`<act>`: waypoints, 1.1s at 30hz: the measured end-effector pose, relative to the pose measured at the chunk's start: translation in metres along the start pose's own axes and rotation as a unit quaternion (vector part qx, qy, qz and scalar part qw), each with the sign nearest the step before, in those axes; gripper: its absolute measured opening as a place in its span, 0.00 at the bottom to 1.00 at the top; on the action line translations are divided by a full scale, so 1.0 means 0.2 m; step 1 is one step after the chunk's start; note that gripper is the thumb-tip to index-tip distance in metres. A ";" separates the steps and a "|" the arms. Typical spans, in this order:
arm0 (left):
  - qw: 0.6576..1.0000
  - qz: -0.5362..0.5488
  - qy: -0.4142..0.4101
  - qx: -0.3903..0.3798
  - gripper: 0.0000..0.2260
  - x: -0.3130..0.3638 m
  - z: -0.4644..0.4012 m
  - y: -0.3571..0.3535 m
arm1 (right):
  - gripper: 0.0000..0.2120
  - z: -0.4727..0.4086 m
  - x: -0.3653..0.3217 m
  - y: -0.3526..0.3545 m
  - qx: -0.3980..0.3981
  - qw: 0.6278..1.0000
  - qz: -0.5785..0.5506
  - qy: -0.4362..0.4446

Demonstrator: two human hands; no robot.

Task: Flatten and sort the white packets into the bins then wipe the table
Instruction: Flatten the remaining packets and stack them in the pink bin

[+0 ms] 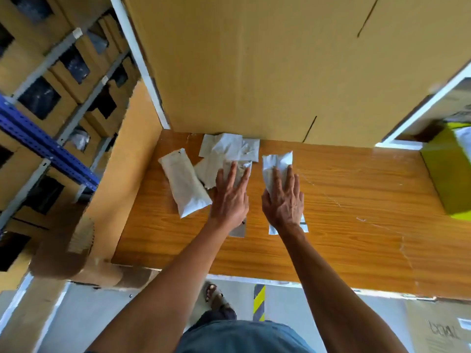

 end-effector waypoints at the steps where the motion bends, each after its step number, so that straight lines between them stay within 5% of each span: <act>1: 1.000 0.003 -0.013 -0.009 0.32 0.08 0.03 -0.02 | 0.36 0.05 0.07 0.03 0.001 1.000 -0.001 -0.018; 15: 0.974 0.003 -0.216 -0.071 0.34 1.22 0.50 -0.36 | 0.35 0.95 1.00 0.48 0.076 0.973 0.022 -0.218; 33: 0.877 0.038 -0.459 -0.136 0.32 2.58 0.76 -0.84 | 0.32 1.60 2.04 0.97 0.142 0.891 0.090 -0.421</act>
Point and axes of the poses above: each hand's wrist, its own z-axis away from the middle knuckle, its own y-axis out of the back of the hand, x = y × z, the point moved 2 cm from there along -z, towards the middle knuckle, and after that the axes turned 4 degrees about y, right-handed, at the moved point
